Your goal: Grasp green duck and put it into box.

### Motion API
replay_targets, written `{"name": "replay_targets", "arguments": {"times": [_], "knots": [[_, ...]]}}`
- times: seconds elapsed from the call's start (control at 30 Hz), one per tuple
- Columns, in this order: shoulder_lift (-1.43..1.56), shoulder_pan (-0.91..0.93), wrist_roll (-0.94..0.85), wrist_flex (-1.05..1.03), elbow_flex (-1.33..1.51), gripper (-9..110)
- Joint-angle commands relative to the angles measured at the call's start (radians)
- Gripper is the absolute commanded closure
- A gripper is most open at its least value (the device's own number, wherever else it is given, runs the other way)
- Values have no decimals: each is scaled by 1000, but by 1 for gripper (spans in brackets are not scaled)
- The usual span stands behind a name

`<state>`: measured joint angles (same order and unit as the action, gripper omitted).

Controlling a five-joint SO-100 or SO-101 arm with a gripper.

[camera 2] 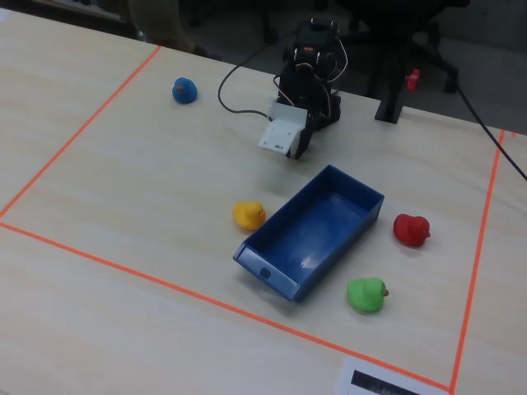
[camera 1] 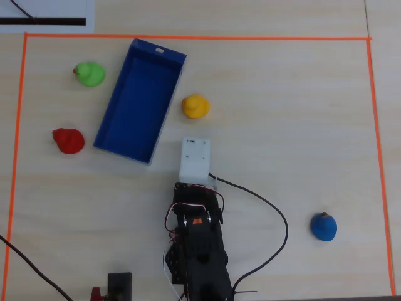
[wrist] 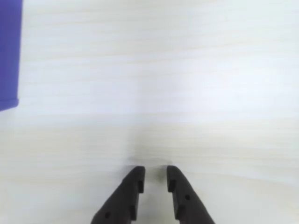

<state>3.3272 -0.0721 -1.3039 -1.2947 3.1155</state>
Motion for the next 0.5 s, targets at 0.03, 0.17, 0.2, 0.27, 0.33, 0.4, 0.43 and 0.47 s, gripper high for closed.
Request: {"name": "replay_targets", "arguments": {"times": [0.03,0.17,0.2,0.27,0.33,0.4,0.43,0.47], "knots": [[-15,-14,28,-12,-3,101],[-15,20,-63,-20,-6,101],[-15,21,-87,-23,-6,101],[-89,23,-109,-2,-63,99],[-259,40,-49,57,-215,92],[-440,74,-28,75,-420,87],[-522,84,-11,81,-529,86],[-594,95,3,92,-632,84]]}}
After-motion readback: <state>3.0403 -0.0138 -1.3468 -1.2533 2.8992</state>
